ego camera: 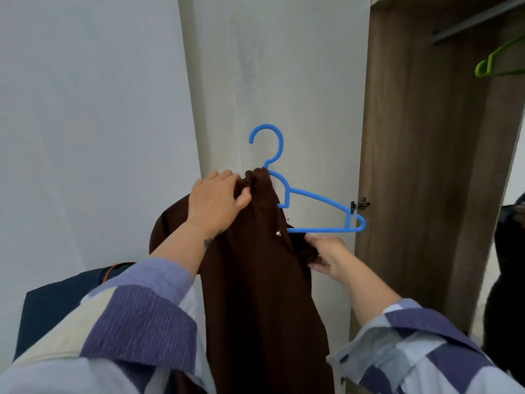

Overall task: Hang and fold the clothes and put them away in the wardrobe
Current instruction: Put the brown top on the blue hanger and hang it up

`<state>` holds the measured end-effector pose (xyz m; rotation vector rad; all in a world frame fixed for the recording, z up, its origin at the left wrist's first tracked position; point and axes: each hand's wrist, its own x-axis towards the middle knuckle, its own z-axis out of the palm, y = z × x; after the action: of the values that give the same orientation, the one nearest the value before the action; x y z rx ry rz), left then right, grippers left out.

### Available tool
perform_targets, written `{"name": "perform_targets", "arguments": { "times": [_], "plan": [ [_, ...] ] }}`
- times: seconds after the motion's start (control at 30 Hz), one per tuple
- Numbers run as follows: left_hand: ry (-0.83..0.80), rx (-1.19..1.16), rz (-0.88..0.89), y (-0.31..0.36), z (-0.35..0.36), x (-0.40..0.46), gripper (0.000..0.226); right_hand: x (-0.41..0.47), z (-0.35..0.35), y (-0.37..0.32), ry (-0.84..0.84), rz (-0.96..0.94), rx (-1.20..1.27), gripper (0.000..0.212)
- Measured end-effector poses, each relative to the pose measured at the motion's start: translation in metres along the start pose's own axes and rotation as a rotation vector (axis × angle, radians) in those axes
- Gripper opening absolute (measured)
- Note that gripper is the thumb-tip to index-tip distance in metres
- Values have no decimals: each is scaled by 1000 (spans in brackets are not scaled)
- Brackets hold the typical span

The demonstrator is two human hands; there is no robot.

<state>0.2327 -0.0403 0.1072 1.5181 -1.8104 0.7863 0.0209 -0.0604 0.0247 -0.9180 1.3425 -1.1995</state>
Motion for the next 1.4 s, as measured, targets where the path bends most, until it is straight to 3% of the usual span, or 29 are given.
{"name": "perform_targets", "arguments": {
  "times": [0.13, 0.4, 0.5, 0.7, 0.9, 1.1, 1.23, 1.3, 1.4],
  "plan": [
    [-1, 65, -25, -25, 1, -14, 26, -2, -19, -14, -106, 165, 486, 25],
    [1, 77, -162, -39, 7, -34, 25, -18, -22, -44, -187, 125, 729, 34],
    [-16, 38, -180, -44, 8, -38, 25, -26, -21, -55, -190, 115, 611, 34],
    [-51, 8, -183, -48, 5, -42, 27, -27, -24, -66, -104, 74, 395, 12],
    [1, 106, -123, -31, 3, -42, 28, -26, -14, -65, 240, -409, -193, 29],
    [17, 67, -283, -1, 4, -27, 33, -40, 11, -72, 47, -789, -385, 27],
    [57, -12, -299, 14, -1, -15, 32, -48, 17, -61, 44, -865, -610, 48],
    [91, -71, -265, 16, -2, -12, 31, -51, 12, -56, 162, -929, -782, 56],
    [142, -160, -213, 18, -3, -12, 29, -49, -2, -61, 513, -1076, -975, 46]
  ]
}}
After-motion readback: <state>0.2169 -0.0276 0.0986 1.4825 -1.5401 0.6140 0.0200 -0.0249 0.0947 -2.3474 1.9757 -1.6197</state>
